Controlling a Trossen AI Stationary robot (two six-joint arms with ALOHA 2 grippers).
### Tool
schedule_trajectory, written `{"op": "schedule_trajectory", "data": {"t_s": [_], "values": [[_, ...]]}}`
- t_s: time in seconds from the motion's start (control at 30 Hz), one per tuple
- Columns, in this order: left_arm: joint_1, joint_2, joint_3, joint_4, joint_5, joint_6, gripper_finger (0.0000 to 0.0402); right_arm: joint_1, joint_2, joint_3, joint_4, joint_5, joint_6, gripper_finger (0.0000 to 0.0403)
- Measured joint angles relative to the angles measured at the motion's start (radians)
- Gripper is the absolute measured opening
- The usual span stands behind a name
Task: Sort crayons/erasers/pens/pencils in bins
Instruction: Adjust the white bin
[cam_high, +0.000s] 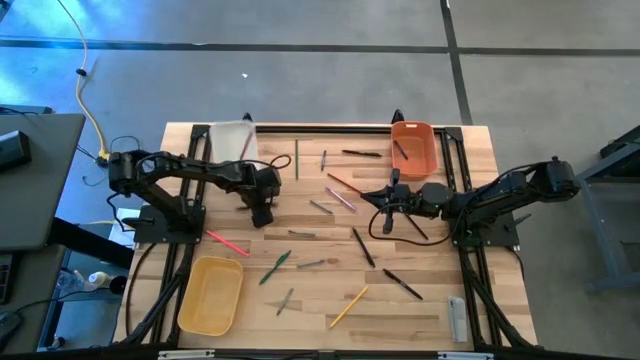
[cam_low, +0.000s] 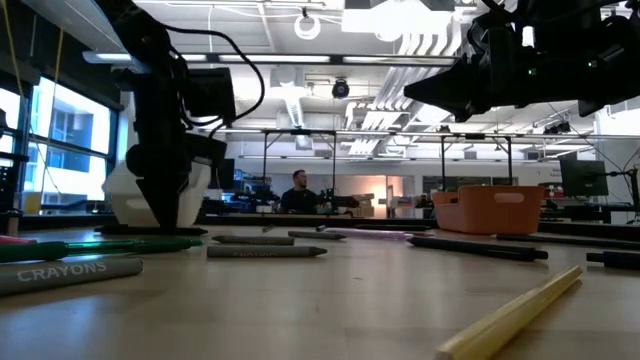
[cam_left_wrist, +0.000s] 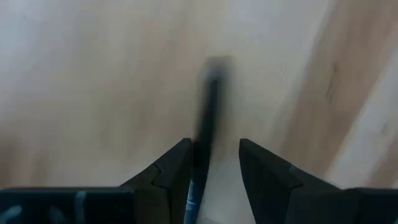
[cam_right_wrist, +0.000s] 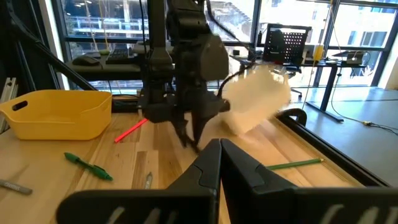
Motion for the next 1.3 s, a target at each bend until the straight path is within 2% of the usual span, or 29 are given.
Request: {"op": "schedule_trajectory", "data": {"t_s": [0.23,0.47,0.63,0.87,1.07,1.2,1.3], "values": [[-0.03,-0.004,0.001,-0.006,0.001,-0.037,0.0133,0.0,0.0,0.0,0.0,0.0,-0.007,0.0],[-0.027,-0.004,0.01,-0.033,-0.017,-0.006,0.0132,0.0,0.0,0.0,0.0,0.0,-0.007,0.0],[-0.027,-0.006,0.058,-0.103,-0.086,0.033,0.0122,0.0,0.0,0.0,0.0,0.0,-0.008,0.0],[-0.029,-0.006,0.071,-0.11,-0.028,0.083,0.0107,0.0,0.0,0.0,0.0,0.0,-0.008,0.0],[-0.03,-0.006,0.078,-0.118,-0.055,0.078,0.0123,0.0,0.0,0.0,0.0,0.0,-0.008,0.0],[-0.034,-0.006,0.173,-0.248,-0.08,0.075,0.0141,0.0,0.0,0.0,0.0,0.0,-0.009,0.0],[-0.042,-0.009,0.267,-0.354,-0.156,0.072,0.015,0.0,0.0,0.0,0.0,0.0,-0.015,0.0]]}}
